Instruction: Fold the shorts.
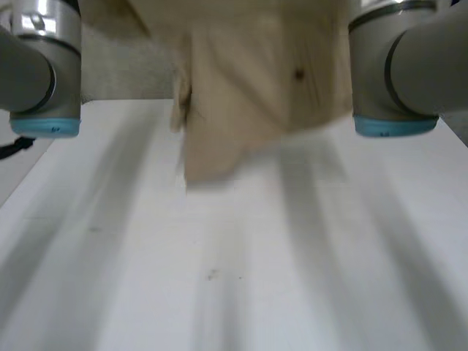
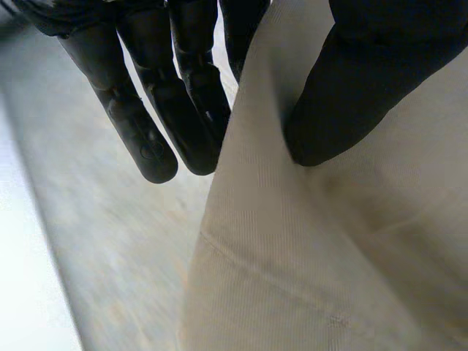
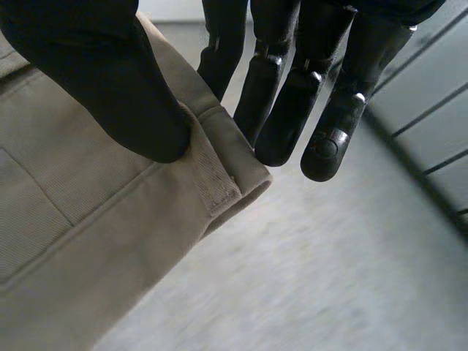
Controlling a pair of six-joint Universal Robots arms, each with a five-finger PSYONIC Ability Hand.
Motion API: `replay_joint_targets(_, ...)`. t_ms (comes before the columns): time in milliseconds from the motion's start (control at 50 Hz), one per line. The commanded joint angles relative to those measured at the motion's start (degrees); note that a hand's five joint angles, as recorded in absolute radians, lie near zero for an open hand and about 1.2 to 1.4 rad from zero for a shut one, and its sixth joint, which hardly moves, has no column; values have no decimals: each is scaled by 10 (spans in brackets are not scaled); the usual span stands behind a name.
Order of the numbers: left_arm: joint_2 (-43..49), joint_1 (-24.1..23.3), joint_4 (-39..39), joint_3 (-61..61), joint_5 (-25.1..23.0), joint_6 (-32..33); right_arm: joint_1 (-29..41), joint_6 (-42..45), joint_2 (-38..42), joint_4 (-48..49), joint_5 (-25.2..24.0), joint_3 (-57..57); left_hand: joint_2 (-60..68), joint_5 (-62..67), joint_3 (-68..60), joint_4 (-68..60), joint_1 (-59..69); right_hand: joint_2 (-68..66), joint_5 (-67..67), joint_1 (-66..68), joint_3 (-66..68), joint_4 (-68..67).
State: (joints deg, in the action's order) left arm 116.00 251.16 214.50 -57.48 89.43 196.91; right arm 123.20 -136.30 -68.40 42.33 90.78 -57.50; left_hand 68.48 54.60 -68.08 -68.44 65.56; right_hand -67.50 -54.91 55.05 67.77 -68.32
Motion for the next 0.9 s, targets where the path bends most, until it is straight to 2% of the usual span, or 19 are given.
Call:
replay_joint_targets(20,-60,-68,58,-129,22,2,2,-12,-17,-12,-11,-56,115,154,-119,-116,144,-125,-151,250,122,-117)
replay_joint_targets(240,-133,-76,43,-429,27,6,-34,-24,-38,-222,-14,-256,115,154,-119,-116,144,-125,-151,250,122,-117)
replay_joint_targets(380,-125,-114,-26,-526,27,5,-62,-69,-35,-327,-16,-332,115,154,-119,-116,144,-125,-151,250,122,-117)
replay_joint_targets(440,-125,-125,-57,-536,27,2,-74,-90,-36,-339,-16,-346,115,154,-119,-116,144,-125,-151,250,122,-117)
replay_joint_targets(480,-130,-134,-92,-538,27,1,-81,-114,-37,-342,-17,-359,44,82,-48,-44,73,-125,-151,250,122,-117)
replay_joint_targets(540,-152,-141,-142,-534,26,2,-83,-136,-40,-343,-21,-379,-168,-129,164,168,-139,-125,-151,250,122,-117)
replay_joint_targets(600,-183,-139,-178,-531,20,3,-85,-147,-59,-342,-22,-403,-207,-169,203,207,-178,-125,-151,250,122,-117)
replay_joint_targets(620,-201,-137,-196,-528,18,3,-87,-148,-65,-341,-23,-410,-273,-234,268,272,-243,-125,-151,250,122,-117)
replay_joint_targets(700,-230,-123,-226,-520,17,4,-95,-150,-77,-336,-24,-445,-379,-340,375,379,-350,-125,-151,250,122,-117)
replay_joint_targets(760,-246,-99,-235,-518,16,4,-95,-152,-79,-335,-24,-462,-394,-355,390,394,-365,-125,-151,250,122,-117)
replay_joint_targets(820,-262,-55,-247,-519,1,3,-97,-157,-79,-335,-23,-474,-389,-350,385,389,-360,-125,-151,250,122,-117)
replay_joint_targets(900,-264,-11,-278,-524,-56,-4,-115,-168,-78,-314,-29,-495,-386,-347,382,385,-357,-125,-151,250,122,-117)
